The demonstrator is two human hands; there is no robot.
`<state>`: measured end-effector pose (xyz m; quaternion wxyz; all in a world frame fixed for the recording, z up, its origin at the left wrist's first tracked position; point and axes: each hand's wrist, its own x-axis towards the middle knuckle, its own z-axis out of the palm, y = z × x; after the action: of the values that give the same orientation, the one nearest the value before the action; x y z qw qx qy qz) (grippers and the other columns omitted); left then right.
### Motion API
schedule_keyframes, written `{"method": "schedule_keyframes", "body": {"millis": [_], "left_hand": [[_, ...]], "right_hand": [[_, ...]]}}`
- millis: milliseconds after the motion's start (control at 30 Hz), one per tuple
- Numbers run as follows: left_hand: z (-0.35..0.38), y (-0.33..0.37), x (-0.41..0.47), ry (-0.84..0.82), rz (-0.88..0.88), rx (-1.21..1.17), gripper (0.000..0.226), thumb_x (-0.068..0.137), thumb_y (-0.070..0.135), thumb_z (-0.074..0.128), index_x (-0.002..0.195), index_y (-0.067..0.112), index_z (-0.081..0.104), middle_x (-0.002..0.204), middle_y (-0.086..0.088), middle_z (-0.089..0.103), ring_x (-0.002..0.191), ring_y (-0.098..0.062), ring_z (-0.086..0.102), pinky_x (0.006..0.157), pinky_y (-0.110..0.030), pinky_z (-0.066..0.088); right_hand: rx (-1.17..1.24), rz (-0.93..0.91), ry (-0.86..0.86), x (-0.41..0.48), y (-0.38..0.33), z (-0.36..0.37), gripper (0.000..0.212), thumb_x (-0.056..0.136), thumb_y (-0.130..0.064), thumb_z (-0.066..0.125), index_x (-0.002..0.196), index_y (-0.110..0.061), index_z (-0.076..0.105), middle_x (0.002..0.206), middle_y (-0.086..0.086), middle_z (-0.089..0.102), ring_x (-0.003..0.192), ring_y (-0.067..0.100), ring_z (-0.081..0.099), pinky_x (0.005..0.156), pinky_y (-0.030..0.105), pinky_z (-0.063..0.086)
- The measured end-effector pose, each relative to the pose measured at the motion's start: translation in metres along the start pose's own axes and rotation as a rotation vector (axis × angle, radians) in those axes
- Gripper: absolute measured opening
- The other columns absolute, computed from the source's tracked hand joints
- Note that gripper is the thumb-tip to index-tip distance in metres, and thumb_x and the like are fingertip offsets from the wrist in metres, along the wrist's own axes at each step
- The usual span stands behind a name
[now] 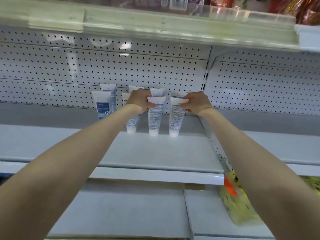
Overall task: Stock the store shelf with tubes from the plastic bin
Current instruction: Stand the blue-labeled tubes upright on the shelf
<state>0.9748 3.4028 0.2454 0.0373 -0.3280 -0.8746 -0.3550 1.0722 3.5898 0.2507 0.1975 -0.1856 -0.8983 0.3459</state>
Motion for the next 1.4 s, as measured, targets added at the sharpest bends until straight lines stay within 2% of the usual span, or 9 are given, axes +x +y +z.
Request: {"method": "schedule_keyframes", "body": {"millis": [67,133,267,400,600,700,867,1100,1400], "left_hand": [[-0.001,0.0,-0.002,-0.006,-0.007,-0.02,0.027,0.079,0.009,0.069,0.062,0.019,0.05,0.064,-0.001,0.056,0.077,-0.026,0.063,0.079,-0.035,0.054],[-0.002,0.001,-0.005,-0.009,-0.022,-0.023,0.012,0.08,0.013,0.07,0.09,0.013,0.063,0.08,-0.009,0.066,0.086,-0.027,0.063,0.082,-0.031,0.05],[-0.01,0.006,-0.01,-0.019,-0.048,-0.038,0.043,0.081,0.018,0.069,0.121,0.012,0.056,0.095,-0.008,0.061,0.09,-0.021,0.055,0.078,-0.024,0.043],[-0.024,0.013,-0.019,-0.044,-0.054,-0.059,0.048,0.079,0.022,0.072,0.123,0.014,0.056,0.115,-0.008,0.062,0.09,-0.018,0.055,0.077,-0.022,0.041],[-0.052,0.021,-0.04,-0.055,-0.034,-0.015,0.051,0.077,0.031,0.074,0.123,0.018,0.057,0.123,-0.007,0.059,0.107,-0.023,0.058,0.083,-0.024,0.042],[-0.066,0.02,-0.056,-0.092,-0.002,0.007,0.051,0.076,0.034,0.075,0.121,0.019,0.057,0.117,-0.007,0.062,0.103,-0.021,0.057,0.08,-0.024,0.043],[-0.12,-0.004,-0.091,-0.139,0.014,0.062,0.055,0.075,0.043,0.073,0.123,0.024,0.054,0.116,-0.003,0.062,0.098,-0.018,0.058,0.081,-0.027,0.045],[-0.159,-0.038,-0.13,-0.195,0.024,0.054,0.057,0.077,0.034,0.074,0.126,0.014,0.053,0.111,-0.006,0.062,0.094,-0.018,0.058,0.08,-0.026,0.042],[-0.224,-0.201,-0.217,-0.327,-0.13,0.076,0.058,0.077,0.04,0.072,0.127,0.016,0.053,0.116,-0.007,0.064,0.1,-0.021,0.06,0.087,-0.03,0.045]], "right_hand": [[-0.037,-0.004,-0.004,-0.002,-0.002,-0.001,0.032,0.076,-0.01,0.069,0.108,-0.004,0.066,0.091,0.007,0.065,0.078,0.019,0.063,0.081,0.038,0.057],[-0.064,0.002,-0.01,-0.004,-0.004,-0.002,0.038,0.077,-0.012,0.069,0.114,-0.006,0.064,0.094,0.006,0.066,0.08,0.018,0.064,0.076,0.032,0.058],[-0.143,0.0,-0.015,-0.01,-0.009,-0.009,0.042,0.078,-0.016,0.069,0.119,-0.014,0.059,0.108,0.007,0.065,0.085,0.016,0.057,0.063,0.018,0.044],[-0.209,-0.019,-0.005,-0.019,-0.021,-0.023,0.046,0.08,-0.019,0.069,0.124,-0.013,0.055,0.122,0.007,0.06,0.108,0.022,0.056,0.087,0.024,0.043],[-0.327,-0.039,-0.027,-0.033,-0.05,-0.038,0.045,0.081,-0.028,0.068,0.124,-0.018,0.056,0.13,0.005,0.054,0.121,0.022,0.048,0.092,0.027,0.042],[-0.327,-0.051,-0.085,-0.048,-0.066,-0.034,0.042,0.08,-0.031,0.07,0.118,-0.019,0.059,0.126,0.005,0.055,0.112,0.023,0.053,0.087,0.028,0.046],[-0.278,-0.153,-0.176,-0.078,-0.12,-0.007,0.039,0.079,-0.025,0.073,0.114,-0.012,0.062,0.11,0.009,0.064,0.078,0.017,0.059,0.056,0.017,0.043],[-0.242,-0.208,-0.216,-0.098,-0.161,0.041,0.037,0.081,-0.02,0.071,0.114,-0.005,0.061,0.107,0.013,0.065,0.082,0.022,0.063,0.082,0.034,0.054],[-0.144,-0.123,-0.372,-0.155,-0.23,0.209,0.039,0.081,-0.021,0.071,0.113,0.0,0.061,0.097,0.012,0.065,0.074,0.021,0.06,0.058,0.023,0.044]]}}
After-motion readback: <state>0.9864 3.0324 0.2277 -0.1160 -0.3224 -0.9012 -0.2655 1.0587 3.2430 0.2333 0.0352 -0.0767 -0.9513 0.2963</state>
